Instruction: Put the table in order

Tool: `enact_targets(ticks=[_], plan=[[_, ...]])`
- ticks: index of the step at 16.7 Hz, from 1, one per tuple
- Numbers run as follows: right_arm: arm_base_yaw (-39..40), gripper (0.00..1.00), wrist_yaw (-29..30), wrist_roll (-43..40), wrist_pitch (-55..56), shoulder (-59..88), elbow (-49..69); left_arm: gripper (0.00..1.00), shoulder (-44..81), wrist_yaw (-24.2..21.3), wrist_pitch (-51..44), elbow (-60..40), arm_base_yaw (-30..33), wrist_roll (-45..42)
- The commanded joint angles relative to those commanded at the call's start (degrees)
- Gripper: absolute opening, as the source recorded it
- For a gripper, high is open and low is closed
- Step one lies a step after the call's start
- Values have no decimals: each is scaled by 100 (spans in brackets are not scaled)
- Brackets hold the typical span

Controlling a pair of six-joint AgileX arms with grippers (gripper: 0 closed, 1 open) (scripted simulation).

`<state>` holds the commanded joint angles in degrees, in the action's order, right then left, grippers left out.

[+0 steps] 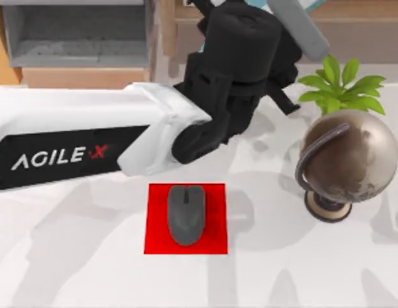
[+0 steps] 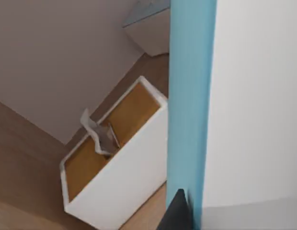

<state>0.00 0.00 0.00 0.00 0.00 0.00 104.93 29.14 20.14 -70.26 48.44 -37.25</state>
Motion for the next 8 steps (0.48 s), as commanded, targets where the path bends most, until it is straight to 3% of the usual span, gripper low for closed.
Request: enact_targets(ticks=[4,8], plan=[[0,100,0,0,0,0,0,0,-1040,-545,-8,1844,-769,-1615],[0,100,0,0,0,0,0,0,-1562,-943,424,3038,-1763,-3085]])
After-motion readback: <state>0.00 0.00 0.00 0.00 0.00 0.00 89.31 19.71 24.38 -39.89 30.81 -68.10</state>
